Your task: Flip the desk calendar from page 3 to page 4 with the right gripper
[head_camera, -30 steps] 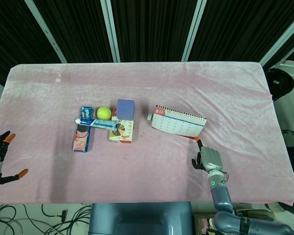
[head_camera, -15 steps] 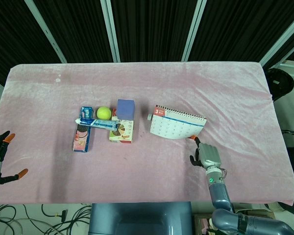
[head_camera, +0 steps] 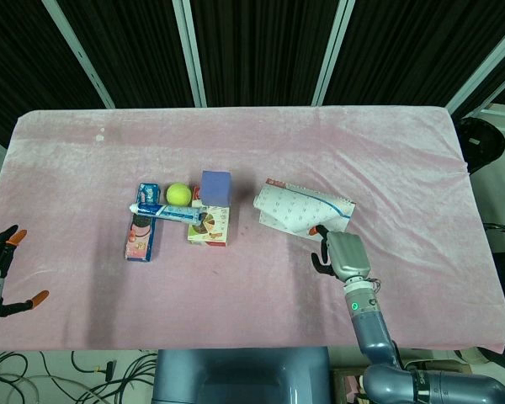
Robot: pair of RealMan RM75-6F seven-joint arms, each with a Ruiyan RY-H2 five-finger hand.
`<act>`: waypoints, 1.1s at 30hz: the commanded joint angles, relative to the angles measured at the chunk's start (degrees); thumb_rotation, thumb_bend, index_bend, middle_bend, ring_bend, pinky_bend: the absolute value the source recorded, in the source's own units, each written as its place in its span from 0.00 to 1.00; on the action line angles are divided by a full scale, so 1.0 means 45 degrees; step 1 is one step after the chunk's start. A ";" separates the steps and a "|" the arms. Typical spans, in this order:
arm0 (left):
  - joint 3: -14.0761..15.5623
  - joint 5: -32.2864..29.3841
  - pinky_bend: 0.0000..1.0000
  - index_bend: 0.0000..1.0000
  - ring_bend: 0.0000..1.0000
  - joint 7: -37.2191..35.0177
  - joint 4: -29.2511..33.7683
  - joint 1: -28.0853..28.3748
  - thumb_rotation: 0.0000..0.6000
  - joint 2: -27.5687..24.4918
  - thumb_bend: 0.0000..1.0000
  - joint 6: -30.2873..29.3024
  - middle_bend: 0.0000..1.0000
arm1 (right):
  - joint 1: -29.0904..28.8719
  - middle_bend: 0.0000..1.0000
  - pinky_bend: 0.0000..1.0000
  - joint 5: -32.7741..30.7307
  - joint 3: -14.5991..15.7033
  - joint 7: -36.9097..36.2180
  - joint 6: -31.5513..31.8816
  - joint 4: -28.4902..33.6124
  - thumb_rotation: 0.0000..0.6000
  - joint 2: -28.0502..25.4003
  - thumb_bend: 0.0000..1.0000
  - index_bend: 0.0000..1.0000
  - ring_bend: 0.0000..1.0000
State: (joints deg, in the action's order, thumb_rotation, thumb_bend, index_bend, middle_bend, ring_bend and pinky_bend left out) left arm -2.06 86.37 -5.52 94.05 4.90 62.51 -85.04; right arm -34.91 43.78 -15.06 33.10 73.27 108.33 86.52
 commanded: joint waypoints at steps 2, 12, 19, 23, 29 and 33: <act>0.0002 0.0005 0.00 0.00 0.00 0.0000 0.0001 -0.0003 1.00 -0.0001 0.00 -0.0007 0.00 | 0.0140 0.64 0.79 0.1251 0.0025 -0.0259 0.0514 0.0730 1.00 -0.0526 0.40 0.00 0.73; 0.0017 0.0000 0.00 0.00 0.00 -0.0015 0.0007 0.0008 1.00 0.0006 0.00 0.0038 0.00 | -0.0242 0.27 0.54 0.1785 -0.0674 -0.0087 0.0433 0.0711 1.00 -0.1380 0.37 0.03 0.35; 0.0027 -0.0030 0.00 0.00 0.00 0.0004 0.0002 0.0044 1.00 0.0013 0.00 0.0135 0.00 | -0.1188 0.09 0.27 -0.0246 -0.1241 0.1102 -0.0567 0.0104 1.00 -0.1964 0.21 0.00 0.09; 0.0016 -0.0049 0.00 0.00 0.00 -0.0013 0.0023 0.0048 1.00 -0.0003 0.00 0.0141 0.00 | -0.1616 0.09 0.21 -0.1114 -0.1330 0.1650 -0.0758 -0.0193 1.00 -0.2068 0.18 0.00 0.05; 0.0032 -0.0050 0.00 0.00 0.00 -0.0047 0.0058 0.0045 1.00 -0.0034 0.00 0.0158 0.00 | -0.1898 0.09 0.21 -0.2059 -0.1218 0.1775 -0.0940 -0.0588 1.00 -0.2109 0.17 0.00 0.07; 0.0036 -0.0047 0.00 0.00 0.00 -0.0092 0.0075 0.0033 1.00 -0.0058 0.00 0.0143 0.00 | -0.1950 0.10 0.21 -0.2345 -0.0982 0.1742 -0.1081 -0.0765 1.00 -0.2258 0.17 0.00 0.10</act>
State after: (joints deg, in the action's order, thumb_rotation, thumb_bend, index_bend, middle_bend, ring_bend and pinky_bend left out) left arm -1.89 86.16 -5.94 94.39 5.05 62.25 -84.40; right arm -43.59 33.41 -19.70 40.97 68.59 105.04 76.54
